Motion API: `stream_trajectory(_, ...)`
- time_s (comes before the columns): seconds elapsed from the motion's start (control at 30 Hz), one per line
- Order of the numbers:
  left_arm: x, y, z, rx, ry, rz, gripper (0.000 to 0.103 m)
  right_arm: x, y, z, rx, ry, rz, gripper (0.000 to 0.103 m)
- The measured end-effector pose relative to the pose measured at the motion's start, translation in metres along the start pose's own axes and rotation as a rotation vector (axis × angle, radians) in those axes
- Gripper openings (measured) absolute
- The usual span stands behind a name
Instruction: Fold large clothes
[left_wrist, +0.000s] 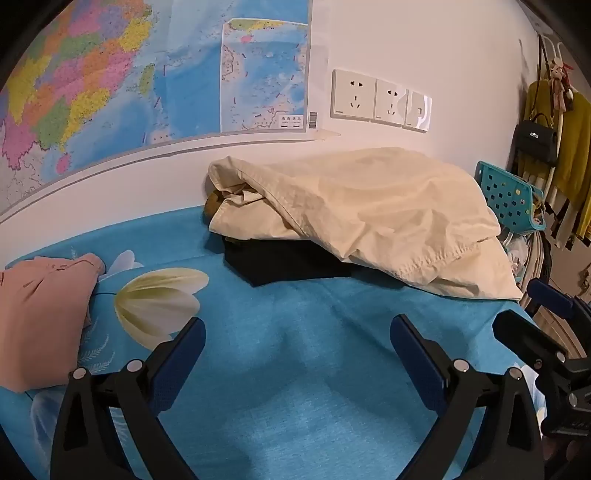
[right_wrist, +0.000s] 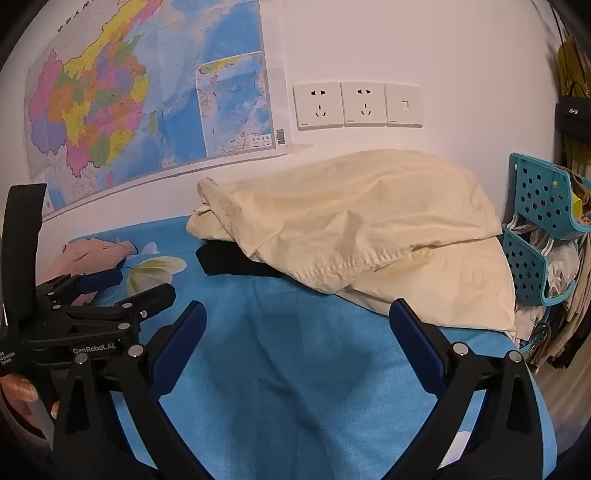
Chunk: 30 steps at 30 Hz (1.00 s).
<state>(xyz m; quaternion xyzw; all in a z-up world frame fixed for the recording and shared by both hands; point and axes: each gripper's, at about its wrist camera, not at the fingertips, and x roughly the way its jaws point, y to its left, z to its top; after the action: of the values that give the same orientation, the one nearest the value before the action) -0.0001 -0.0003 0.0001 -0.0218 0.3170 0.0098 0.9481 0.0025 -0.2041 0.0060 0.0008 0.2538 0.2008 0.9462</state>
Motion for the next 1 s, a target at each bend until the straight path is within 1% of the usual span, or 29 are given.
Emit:
stream_trajectory(0.03,0.0001,0.0001,0.0000,-0.001,0.001,0.001,0.097,-0.0009,0.0000,-0.0003,-0.003,-0.024,-0.004,0.098)
stream_trajectory(0.3,-0.0014,-0.0021,0.0005,0.004,-0.006,0.004,0.097,-0.0009,-0.0010,-0.0016,0.002,-0.017,-0.015,0.098)
stream_trajectory(0.33,-0.0016,-0.0019,0.0001,0.003,-0.009,0.003,0.097,0.0076,-0.0030,-0.0028,0.004,-0.006,-0.011,0.098)
stream_trajectory(0.47,-0.0033,-0.0003,0.0013,0.002,-0.007,0.005,0.097,-0.0021,0.0006,-0.0028,-0.006,-0.006,-0.011,0.098)
stream_trajectory(0.5,-0.0036,-0.0002,0.0015,0.001,-0.006,0.007,0.097,0.0027,0.0000,-0.0032,-0.007,0.001,-0.015,0.098)
stream_trajectory(1.0,0.0003,0.0048,-0.0006,-0.007,0.003,0.006,0.097,0.0027,0.0017,-0.0011,-0.016,0.007,-0.018,0.098)
